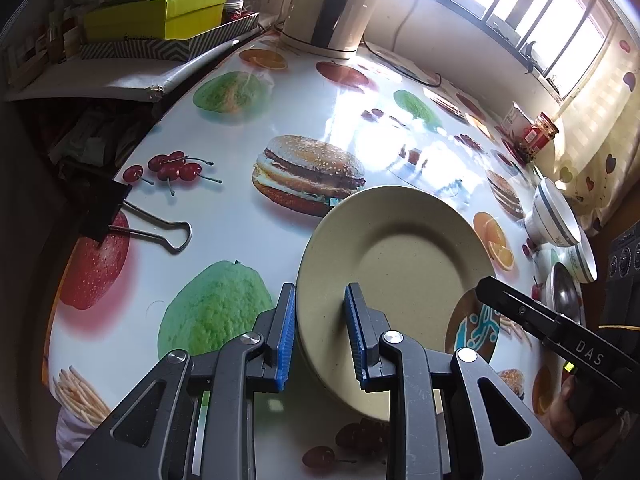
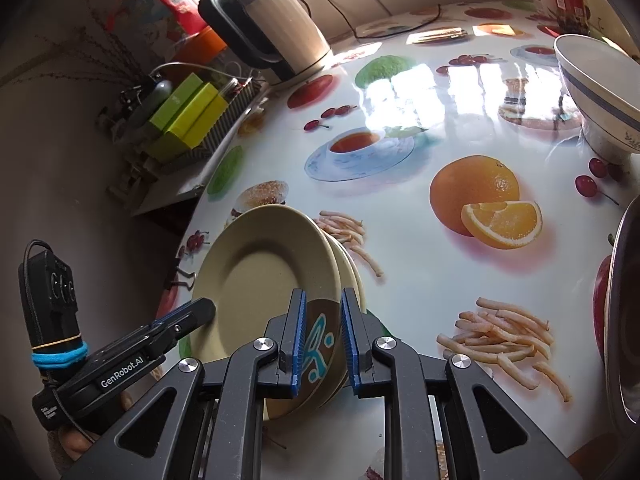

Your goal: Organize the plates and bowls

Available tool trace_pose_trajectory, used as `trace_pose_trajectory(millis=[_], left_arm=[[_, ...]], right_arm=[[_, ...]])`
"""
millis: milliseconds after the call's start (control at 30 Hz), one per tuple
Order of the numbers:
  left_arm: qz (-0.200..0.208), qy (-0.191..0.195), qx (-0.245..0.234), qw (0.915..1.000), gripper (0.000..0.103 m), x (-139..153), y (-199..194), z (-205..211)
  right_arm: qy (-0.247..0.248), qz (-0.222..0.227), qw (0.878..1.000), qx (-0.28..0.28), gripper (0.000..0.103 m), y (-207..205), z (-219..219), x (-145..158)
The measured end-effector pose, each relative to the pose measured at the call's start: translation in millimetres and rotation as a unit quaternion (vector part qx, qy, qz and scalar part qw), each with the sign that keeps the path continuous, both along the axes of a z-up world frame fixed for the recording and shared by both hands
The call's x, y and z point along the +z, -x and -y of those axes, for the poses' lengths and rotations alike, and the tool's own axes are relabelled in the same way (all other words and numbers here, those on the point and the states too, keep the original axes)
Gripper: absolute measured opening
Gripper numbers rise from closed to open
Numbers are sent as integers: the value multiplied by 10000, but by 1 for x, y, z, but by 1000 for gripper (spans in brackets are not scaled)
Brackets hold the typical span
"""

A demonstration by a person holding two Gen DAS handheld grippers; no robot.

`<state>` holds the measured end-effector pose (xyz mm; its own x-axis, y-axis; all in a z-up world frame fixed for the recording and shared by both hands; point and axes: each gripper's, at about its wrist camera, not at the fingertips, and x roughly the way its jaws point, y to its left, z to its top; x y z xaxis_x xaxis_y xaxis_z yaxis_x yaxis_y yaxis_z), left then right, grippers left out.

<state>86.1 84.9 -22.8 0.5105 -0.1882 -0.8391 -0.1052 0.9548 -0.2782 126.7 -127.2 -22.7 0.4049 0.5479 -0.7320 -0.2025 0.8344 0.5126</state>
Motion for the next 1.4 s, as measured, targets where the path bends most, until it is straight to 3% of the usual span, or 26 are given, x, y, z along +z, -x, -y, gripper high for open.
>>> trace_pose_trajectory(millis=[467,633,900,1033,1400], left_arm=[[-24,1,28,10000,26,-2,1,1],[-18,61,38,10000,26,-2,1,1],[113,66,60,9999,26,1,4,-3],[166,101,80,9998,44,2,7,-5],[-47,447,116,9989,44,-12,7,-9]], right_arm=[[95,143,9999,-19,19,5,-2,2],[67,192,9998,-57,31,5,-1,3],[143,205,9997,-61,35,5,-1,2],[192,189,9996,-84,40,5,-1,0],[231,-19,9997,-68,44,10,-5,-12]])
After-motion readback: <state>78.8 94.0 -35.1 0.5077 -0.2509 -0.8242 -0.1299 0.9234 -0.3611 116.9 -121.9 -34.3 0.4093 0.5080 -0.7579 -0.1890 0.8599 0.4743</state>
